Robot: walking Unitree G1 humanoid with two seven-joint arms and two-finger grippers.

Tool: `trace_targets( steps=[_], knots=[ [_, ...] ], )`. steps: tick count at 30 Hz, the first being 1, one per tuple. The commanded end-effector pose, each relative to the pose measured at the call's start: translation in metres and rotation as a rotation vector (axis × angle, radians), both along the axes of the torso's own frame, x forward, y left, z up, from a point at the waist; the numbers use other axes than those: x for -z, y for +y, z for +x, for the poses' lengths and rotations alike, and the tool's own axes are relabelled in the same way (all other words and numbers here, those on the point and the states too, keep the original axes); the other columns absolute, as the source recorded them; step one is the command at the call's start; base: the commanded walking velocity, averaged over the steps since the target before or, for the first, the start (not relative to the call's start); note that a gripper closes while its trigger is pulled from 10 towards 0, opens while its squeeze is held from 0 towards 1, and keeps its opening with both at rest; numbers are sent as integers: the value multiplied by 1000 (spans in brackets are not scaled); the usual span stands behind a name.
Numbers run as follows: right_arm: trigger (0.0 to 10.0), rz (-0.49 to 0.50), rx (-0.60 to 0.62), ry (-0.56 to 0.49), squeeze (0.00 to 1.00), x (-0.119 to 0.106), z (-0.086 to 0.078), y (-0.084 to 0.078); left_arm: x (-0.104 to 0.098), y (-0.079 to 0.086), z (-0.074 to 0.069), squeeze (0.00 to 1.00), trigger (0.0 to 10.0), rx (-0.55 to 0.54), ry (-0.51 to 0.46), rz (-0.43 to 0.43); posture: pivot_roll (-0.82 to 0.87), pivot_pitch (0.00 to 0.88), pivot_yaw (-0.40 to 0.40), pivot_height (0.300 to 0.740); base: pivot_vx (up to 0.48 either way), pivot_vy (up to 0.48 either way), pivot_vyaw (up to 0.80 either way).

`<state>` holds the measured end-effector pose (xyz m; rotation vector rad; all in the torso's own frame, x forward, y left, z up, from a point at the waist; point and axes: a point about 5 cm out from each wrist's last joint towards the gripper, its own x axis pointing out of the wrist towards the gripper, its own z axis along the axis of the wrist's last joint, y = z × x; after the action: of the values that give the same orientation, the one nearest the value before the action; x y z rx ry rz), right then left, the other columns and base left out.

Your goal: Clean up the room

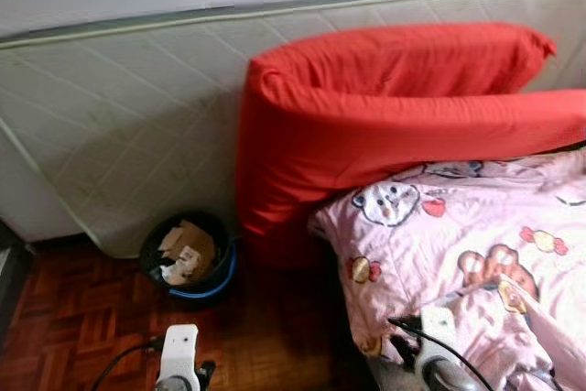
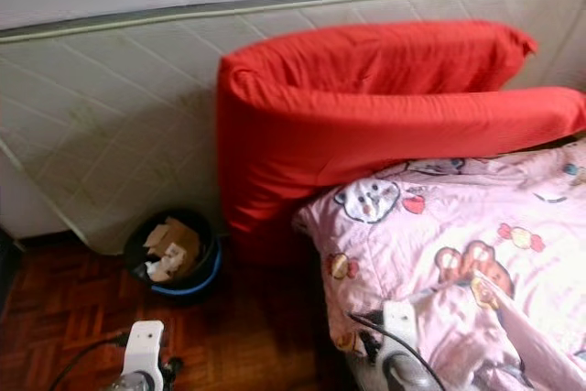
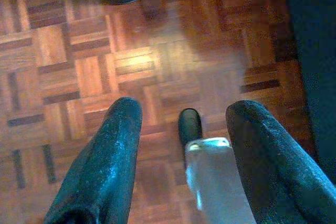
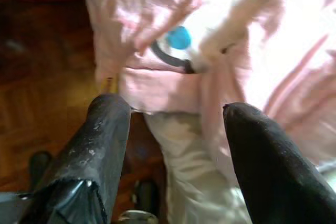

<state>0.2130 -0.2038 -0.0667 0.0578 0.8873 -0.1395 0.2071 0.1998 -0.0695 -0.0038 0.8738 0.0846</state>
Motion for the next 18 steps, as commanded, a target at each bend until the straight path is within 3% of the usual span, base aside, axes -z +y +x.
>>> trace_targets(
  steps=[1, 18],
  knots=[
    [10000, 15, 8, -3, 0, 1, 0, 5, 4, 2, -8, 0, 10000, -13, 23, 7, -75, 0, -18, 733, 0, 0, 0],
    [10000, 5, 31, 56, 0, 18, -37, -3, 23, -3, -50, 0, 10000, -40, 71, 0, -78, 63, -60, 733, 0, 0, 0]
  ],
)
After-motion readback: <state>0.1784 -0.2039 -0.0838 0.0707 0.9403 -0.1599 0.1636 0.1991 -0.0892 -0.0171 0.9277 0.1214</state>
